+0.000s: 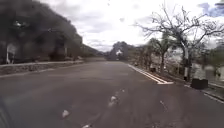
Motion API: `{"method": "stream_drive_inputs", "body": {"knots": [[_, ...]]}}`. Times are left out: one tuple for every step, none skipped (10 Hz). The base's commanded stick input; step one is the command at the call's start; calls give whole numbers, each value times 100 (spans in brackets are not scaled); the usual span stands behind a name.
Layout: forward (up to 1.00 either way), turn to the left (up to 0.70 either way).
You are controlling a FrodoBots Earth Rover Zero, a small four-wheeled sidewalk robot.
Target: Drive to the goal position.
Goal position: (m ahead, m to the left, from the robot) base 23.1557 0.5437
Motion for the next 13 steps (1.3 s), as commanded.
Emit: {"method": "stream_drive_inputs", "body": {"knots": [[70,0],[70,0],[70,0],[70,0],[70,0],[70,0],[70,0],[70,0],[70,0],[70,0],[70,0],[70,0],[70,0]]}}
